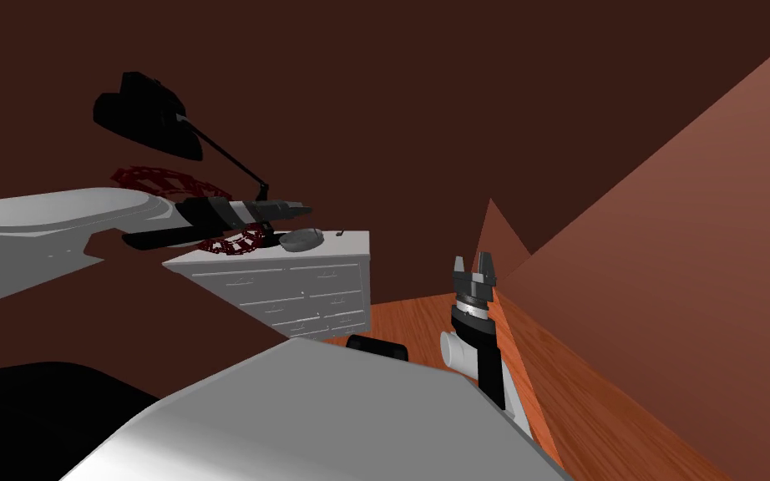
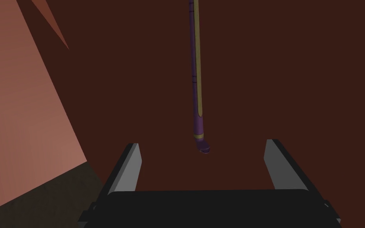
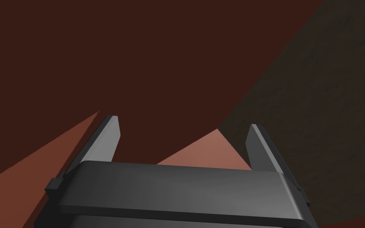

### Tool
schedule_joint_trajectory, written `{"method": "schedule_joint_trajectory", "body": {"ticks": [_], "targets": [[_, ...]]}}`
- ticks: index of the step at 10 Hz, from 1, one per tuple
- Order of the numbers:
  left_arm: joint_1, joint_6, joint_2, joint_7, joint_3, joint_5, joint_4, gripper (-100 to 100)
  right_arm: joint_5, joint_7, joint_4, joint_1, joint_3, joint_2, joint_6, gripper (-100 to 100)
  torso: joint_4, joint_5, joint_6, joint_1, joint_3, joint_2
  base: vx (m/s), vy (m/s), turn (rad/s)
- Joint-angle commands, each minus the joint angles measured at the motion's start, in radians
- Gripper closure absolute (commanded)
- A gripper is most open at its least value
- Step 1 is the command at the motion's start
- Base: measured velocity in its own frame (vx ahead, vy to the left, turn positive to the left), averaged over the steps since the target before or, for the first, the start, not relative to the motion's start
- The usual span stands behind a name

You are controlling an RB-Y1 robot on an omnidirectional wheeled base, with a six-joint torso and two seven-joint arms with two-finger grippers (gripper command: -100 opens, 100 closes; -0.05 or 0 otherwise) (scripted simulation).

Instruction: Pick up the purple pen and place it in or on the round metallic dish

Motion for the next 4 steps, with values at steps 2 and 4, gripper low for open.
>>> {"method": "schedule_joint_trajectory", "body": {"ticks": [2, 4], "targets": [[0.0, 0.0, 0.0, 0.0, 0.0, 0.0, 0.0, 0, 0.0, 0.0, 0.0, 0.0, 0.0, 0.0, 0.0, 0, 0.0, 0.0, 0.0, 0.0, 0.0, 0.0, 0.0, 0.0, 0.0], [0.0, 0.0, 0.0, 0.0, 0.0, 0.0, 0.0, 0, 0.0, 0.0, 0.0, 0.0, 0.0, 0.0, 0.0, 0, 0.0, 0.0, 0.0, 0.0, 0.0, 0.0, 0.0, 0.0, 0.0]]}}
